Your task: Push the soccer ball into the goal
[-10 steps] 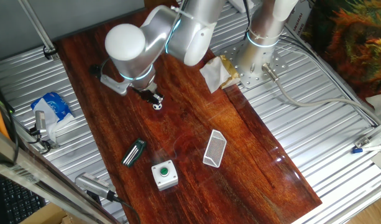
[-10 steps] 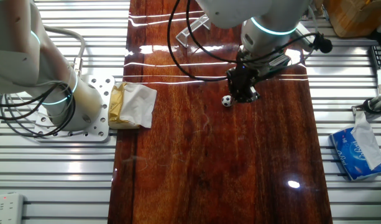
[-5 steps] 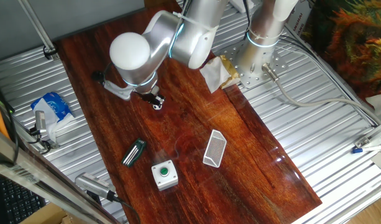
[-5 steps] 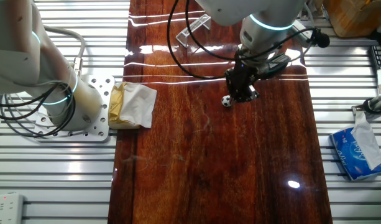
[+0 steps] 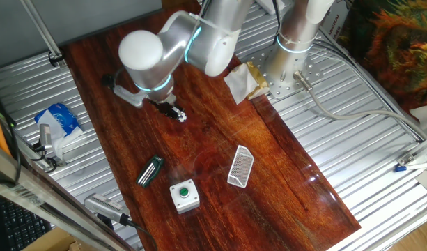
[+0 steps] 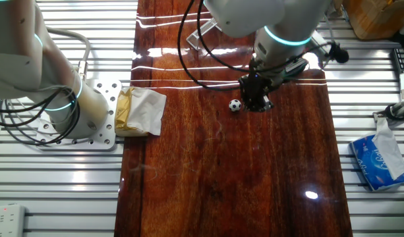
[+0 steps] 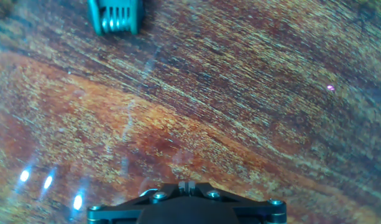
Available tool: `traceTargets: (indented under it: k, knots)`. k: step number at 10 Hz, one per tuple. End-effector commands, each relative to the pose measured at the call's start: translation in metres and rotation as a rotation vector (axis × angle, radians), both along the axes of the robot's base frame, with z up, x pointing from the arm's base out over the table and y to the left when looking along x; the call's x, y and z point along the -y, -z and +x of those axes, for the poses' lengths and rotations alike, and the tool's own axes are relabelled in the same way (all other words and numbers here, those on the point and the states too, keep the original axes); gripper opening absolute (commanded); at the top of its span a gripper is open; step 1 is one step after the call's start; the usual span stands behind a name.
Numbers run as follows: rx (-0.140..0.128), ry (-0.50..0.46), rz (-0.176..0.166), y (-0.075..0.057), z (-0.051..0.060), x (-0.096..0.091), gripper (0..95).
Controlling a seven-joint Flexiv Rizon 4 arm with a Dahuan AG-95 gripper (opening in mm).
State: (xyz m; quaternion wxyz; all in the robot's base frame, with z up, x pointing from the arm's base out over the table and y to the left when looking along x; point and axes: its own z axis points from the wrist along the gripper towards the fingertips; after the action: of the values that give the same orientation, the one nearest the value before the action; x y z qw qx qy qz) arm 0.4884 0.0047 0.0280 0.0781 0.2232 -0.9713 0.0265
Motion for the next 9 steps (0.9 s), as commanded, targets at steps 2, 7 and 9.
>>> traceTargets:
  k: [2,7,9]
  knots:
    - [-0.027,-0.021,0.021,-0.006,0.0,0.0,0.0]
    - [0.0,-0.142,-0.04,-0.058,-0.001,-0.007,0.0]
    - [0.001,-0.151,-0.039,-0.057,0.0,-0.007,0.0]
